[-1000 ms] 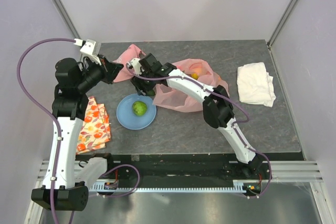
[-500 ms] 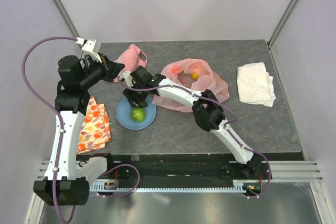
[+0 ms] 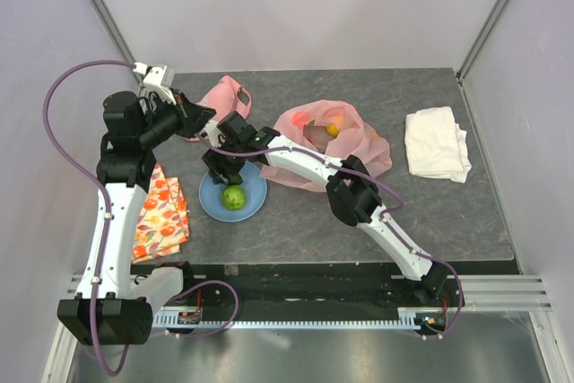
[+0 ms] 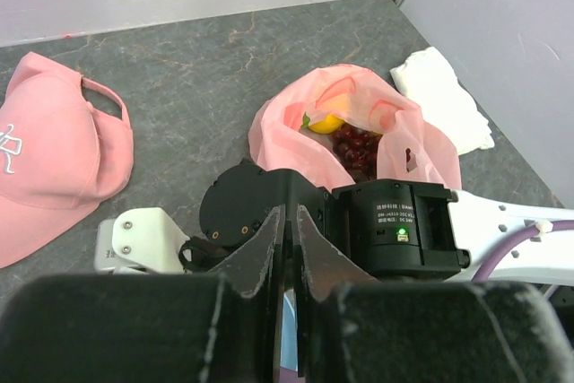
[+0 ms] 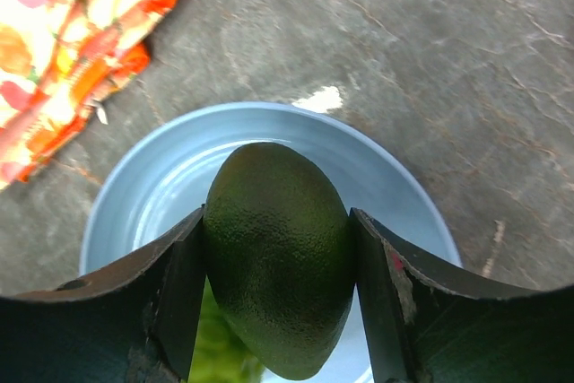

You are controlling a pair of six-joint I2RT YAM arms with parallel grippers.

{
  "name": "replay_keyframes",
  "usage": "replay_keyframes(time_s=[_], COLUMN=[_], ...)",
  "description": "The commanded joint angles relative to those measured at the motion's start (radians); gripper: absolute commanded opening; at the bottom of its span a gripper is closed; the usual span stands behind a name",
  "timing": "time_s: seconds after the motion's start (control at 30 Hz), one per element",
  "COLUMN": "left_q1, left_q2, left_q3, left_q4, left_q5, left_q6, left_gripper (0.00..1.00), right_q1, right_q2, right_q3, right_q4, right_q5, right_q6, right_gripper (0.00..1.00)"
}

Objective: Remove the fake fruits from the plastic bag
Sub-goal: Place the fake fruit on the plate.

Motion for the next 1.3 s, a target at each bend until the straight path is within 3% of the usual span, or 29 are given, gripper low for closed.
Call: replay_keyframes(time_s=[0.0,0.4,0.67,0.83,1.0,1.1,1.17,1.27], left_q1=[0.004,0.005,0.005,0.005,0.007,0.005,0.005,0.002], left_q2=[-0.005,-0.023,-0.005,0.002,0.018,0.031,0.04,0.049], left_q3=[0.024,0.015,0.018,0.032,0.064,0.101,0.119,0.127], left_q4=[0.043,0.026,0.035,0.044,0.058,0.055,0.05,0.044], left_q5=[0.032,0.03,0.029,0.033,0.027,-0.008,-0.037,-0.074], left_q6=[-0.036,-0.019,-0.033,-0.04,-0.066,-0.098,-0.108,-0.115], left_gripper=[0.12,0.13,0.13,0.13,0.13,0.26,0.42,0.59], right_q1=[0.026,0.058,0.063,0.055,0.021,-0.023,-0.051,-0.126], right_q2=[-0.002,0.021,0.024,-0.028,-0.131,-0.231,-0.328,-0.459], right_q3=[0.04,-0.003,-0.014,-0.037,-0.004,-0.02,-0.064,-0.144], right_q4=[0.062,0.079,0.088,0.078,0.088,0.088,0.082,0.078], right_q5=[-0.054,-0.063,-0.077,-0.086,-0.206,-0.27,-0.302,-0.316], right_q6=[0.078,0.181,0.287,0.287,0.266,0.232,0.177,0.141], right_gripper=[0.68,0.72,0.82,0.84,0.88,0.89,0.89,0.89])
